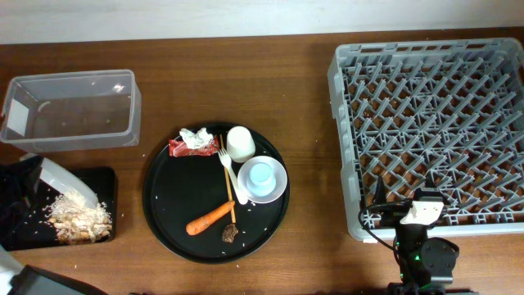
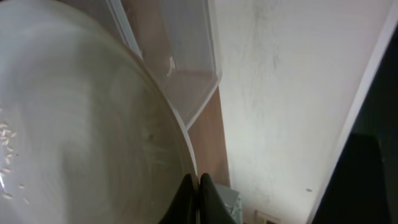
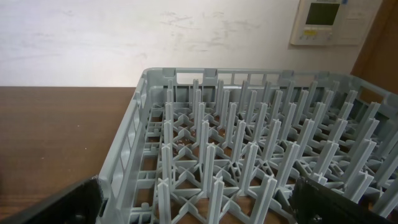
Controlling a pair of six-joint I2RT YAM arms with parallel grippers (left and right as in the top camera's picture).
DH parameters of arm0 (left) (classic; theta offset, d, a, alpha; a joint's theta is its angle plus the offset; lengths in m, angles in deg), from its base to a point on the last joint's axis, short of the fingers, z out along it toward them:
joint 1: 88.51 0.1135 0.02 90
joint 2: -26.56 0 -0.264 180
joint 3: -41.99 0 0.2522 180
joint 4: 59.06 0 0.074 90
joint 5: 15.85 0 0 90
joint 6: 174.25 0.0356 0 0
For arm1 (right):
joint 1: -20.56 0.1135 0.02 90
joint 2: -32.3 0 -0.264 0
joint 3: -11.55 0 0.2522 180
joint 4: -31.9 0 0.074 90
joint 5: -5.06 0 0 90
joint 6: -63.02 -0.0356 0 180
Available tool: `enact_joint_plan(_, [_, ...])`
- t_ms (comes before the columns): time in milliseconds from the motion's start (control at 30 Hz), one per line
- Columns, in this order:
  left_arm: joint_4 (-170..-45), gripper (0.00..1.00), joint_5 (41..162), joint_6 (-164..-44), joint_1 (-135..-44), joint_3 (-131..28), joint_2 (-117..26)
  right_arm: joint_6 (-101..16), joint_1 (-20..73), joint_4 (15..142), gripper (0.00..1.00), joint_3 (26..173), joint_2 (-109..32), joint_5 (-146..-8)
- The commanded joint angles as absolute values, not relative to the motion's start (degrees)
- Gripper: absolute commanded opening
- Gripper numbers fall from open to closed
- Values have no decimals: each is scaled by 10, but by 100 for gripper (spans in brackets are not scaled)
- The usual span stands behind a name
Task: Sort waste into correct bins and load items into the dishwasher rack
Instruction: 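Tilt the plate with left gripper to dump rice onto black tray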
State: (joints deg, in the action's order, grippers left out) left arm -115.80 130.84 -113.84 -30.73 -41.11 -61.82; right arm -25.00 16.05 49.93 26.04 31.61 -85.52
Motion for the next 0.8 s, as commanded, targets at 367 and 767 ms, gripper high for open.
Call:
enact_joint_plan(367, [-1208, 1, 1318, -1118, -286, -423, -607, -248, 160, 501, 99, 256, 319, -856])
enact_joint_plan(767, [-1199, 1, 1366, -1103, -273, -423, -606, -248, 160, 501, 99, 256, 319, -856])
